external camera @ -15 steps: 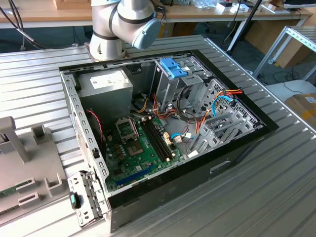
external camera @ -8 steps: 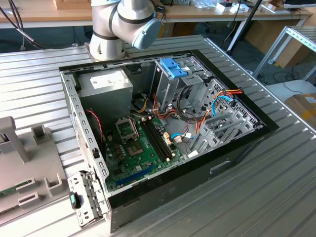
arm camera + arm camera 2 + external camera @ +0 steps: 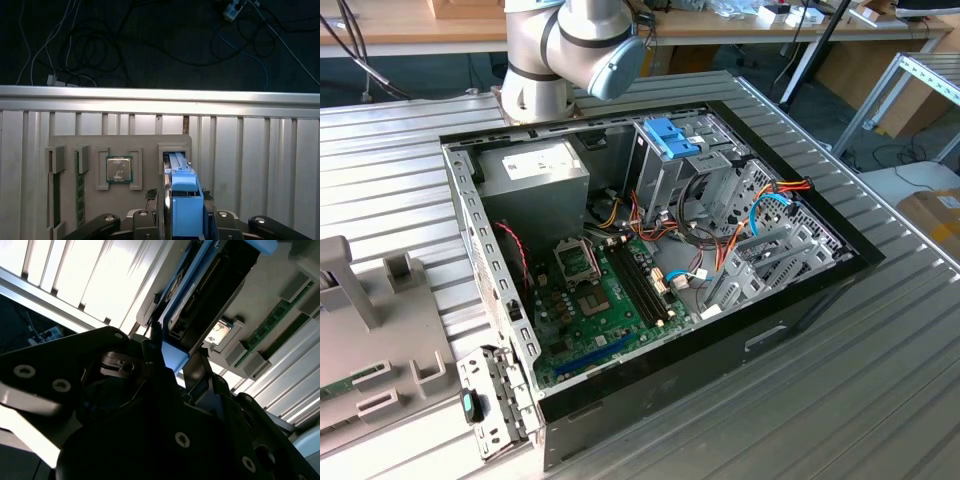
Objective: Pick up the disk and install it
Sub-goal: 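Pick up the disk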
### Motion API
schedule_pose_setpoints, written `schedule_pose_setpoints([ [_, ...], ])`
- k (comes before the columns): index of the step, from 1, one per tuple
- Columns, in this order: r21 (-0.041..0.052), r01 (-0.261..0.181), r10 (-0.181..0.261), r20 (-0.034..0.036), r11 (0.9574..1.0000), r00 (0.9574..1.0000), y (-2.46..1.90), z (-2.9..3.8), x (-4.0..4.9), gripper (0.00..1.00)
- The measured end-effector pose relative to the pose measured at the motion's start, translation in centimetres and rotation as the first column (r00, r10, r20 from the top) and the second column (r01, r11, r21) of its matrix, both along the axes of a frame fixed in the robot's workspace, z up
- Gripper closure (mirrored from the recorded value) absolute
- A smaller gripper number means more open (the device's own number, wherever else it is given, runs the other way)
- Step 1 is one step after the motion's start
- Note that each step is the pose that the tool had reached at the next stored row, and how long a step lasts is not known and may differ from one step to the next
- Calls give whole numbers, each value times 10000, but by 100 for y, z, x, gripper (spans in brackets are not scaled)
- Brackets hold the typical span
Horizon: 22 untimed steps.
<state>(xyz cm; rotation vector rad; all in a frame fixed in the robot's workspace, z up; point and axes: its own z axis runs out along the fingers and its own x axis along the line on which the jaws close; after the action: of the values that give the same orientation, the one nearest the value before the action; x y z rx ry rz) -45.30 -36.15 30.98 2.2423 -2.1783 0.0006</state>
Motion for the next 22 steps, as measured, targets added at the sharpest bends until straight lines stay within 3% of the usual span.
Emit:
schedule_pose_setpoints([
  [11, 4, 1, -1, 12, 10000, 10000, 0, 21, 5, 56],
  [13, 3, 1, -1, 13, 10000, 10000, 0, 26, 5, 64],
  [22, 4, 1, -1, 18, 10000, 10000, 0, 38, 5, 64],
])
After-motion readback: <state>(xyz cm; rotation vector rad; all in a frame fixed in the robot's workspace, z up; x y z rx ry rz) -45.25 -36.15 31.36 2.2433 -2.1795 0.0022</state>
